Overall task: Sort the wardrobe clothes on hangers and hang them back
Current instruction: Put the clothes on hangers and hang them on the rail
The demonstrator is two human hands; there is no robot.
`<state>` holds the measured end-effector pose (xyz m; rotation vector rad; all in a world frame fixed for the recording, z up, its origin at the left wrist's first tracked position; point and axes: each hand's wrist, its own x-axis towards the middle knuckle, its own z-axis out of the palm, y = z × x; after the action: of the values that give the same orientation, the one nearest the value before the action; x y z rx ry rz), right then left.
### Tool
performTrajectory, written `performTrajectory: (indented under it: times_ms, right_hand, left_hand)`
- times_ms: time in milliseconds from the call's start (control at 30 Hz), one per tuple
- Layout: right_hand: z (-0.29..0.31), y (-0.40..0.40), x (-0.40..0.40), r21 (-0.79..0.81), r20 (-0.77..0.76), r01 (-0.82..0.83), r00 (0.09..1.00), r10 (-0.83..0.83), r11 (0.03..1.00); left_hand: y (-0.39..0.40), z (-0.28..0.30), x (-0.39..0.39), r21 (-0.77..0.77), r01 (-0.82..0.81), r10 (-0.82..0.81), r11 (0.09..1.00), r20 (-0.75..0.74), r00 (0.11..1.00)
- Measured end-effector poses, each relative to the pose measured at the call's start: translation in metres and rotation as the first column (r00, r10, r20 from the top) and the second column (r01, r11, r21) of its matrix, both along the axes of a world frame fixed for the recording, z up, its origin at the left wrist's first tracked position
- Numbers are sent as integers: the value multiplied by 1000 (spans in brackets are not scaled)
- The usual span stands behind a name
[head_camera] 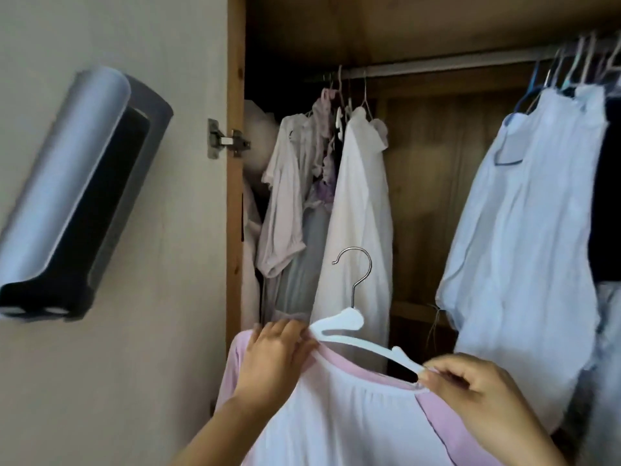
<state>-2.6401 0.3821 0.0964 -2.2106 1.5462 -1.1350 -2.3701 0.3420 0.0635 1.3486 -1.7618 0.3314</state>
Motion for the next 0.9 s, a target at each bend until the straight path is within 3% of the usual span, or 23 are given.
performTrajectory:
  times_ms: [167, 300, 467, 667, 900]
  right_hand:
    - [11, 6, -19, 235, 85, -205, 978, 190, 950]
    - [11, 20, -23, 393, 354, -334, 915, 195, 857]
    - [6, 41, -18, 441, 416, -327, 900, 132, 836]
    - [13, 84, -14, 345, 524, -330, 845, 111, 879]
    - [47, 104, 9, 149, 529, -188, 845, 83, 971]
  left_hand:
    - [-39, 3, -14, 57, 133, -140, 989, 130, 982]
    - [-58, 0, -25, 59, 242, -248, 968, 159, 955]
    - [-60, 7, -48, 168, 375, -401, 912, 161, 902]
    - [-54, 11, -75, 213, 563, -593, 798, 113, 797]
    - [-57, 40, -107, 25, 703, -701, 710, -63, 710]
